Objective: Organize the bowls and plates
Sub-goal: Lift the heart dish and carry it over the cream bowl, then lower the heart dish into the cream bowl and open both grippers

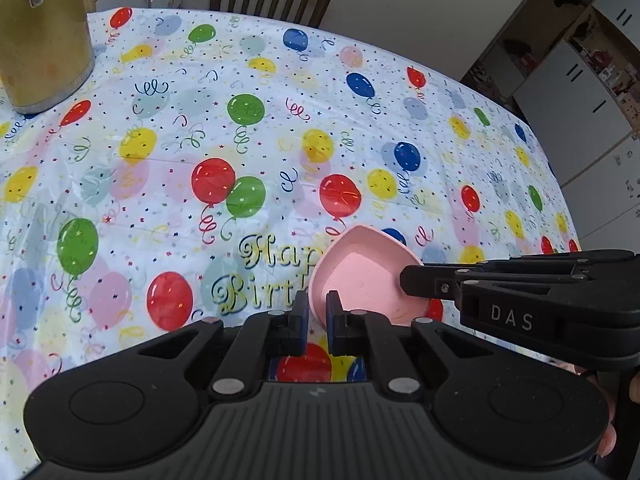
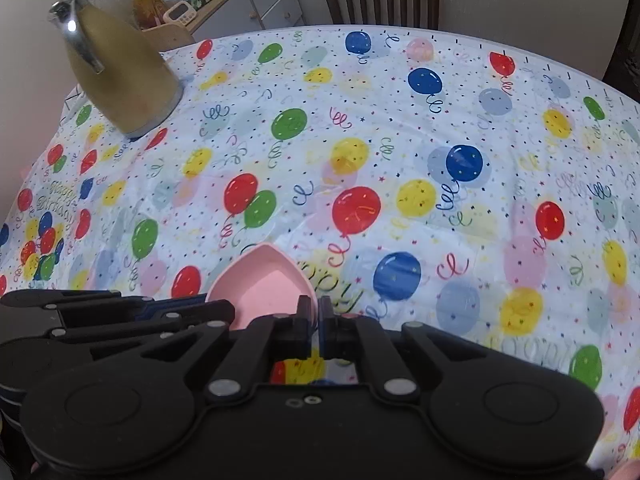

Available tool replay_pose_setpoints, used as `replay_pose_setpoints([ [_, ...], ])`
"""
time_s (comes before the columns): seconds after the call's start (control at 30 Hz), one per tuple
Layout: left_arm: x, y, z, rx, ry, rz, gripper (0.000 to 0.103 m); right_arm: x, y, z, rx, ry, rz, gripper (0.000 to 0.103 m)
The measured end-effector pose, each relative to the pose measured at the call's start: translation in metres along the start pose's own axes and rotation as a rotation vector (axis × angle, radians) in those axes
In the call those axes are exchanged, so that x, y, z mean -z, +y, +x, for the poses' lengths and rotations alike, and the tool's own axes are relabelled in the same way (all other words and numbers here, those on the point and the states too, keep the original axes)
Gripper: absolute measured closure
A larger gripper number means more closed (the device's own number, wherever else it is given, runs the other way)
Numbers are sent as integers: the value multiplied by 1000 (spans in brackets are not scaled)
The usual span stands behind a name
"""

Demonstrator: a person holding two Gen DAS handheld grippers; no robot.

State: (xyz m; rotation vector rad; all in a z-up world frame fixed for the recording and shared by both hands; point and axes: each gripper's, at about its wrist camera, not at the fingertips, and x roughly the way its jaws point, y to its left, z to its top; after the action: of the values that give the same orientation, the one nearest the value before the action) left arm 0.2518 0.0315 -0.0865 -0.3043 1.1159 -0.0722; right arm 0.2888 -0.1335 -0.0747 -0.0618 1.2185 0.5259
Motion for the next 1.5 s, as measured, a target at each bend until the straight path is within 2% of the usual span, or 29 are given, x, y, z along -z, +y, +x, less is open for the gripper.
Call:
replay_pose_setpoints([
  [0.4, 41, -13, -54, 3, -15, 63, 95, 49, 27, -51, 3, -32, 22, 100],
  [0.73, 80, -16, -83, 6, -10, 109, 95, 89, 43, -73, -3, -40, 35, 100],
  [1.07, 119, -11, -90, 6, 29, 129, 95, 126, 57, -75, -5, -8, 34, 99],
  [1.5, 143, -4, -62, -29, 107, 164, 94, 153, 66, -48, 9, 59, -5, 97],
])
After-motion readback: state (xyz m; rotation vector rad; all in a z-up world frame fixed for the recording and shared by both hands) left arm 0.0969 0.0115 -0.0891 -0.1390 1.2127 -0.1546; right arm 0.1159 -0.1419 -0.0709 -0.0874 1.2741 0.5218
